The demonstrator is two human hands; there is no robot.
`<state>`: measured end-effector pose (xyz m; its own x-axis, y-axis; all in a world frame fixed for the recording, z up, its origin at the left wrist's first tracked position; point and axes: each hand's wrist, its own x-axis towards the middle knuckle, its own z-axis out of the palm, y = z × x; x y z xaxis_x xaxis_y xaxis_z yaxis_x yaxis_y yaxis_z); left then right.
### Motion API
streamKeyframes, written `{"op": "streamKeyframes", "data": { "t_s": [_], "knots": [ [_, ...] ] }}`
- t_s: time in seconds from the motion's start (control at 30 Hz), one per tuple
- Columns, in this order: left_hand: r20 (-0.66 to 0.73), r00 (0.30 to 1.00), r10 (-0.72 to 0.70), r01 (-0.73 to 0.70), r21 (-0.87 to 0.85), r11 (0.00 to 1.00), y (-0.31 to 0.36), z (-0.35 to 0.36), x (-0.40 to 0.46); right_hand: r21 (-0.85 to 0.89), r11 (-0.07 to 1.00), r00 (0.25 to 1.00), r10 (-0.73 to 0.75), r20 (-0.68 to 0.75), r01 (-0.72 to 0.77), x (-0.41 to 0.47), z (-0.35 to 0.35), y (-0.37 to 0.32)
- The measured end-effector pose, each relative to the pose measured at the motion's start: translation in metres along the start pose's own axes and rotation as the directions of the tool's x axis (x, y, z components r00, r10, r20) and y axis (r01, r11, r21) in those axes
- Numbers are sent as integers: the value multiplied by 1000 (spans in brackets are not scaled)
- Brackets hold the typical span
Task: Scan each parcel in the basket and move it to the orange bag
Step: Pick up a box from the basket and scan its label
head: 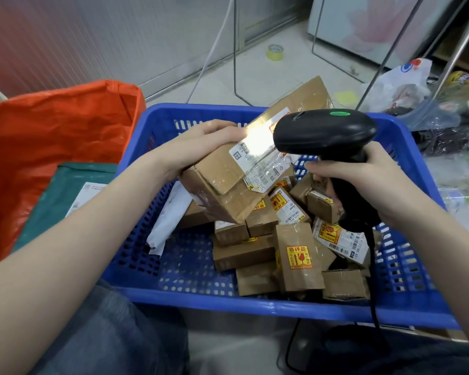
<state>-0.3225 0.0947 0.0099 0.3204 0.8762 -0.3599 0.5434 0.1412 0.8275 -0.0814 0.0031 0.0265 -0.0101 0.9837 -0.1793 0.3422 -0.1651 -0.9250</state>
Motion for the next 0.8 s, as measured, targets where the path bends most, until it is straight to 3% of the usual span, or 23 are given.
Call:
{"op": "streamKeyframes", "data": {
  "t_s": [0.23, 0.8],
  "knots": [
    [-13, 1000, -18, 18, 32, 999, 1, -1, 0, -116, 993, 995, -31, -91, 20, 1, 3, 0],
    [-29, 999, -41, 42, 18, 999, 0, -1, 3, -211, 977, 994, -49, -93, 29, 2, 4, -3]
  ]
}}
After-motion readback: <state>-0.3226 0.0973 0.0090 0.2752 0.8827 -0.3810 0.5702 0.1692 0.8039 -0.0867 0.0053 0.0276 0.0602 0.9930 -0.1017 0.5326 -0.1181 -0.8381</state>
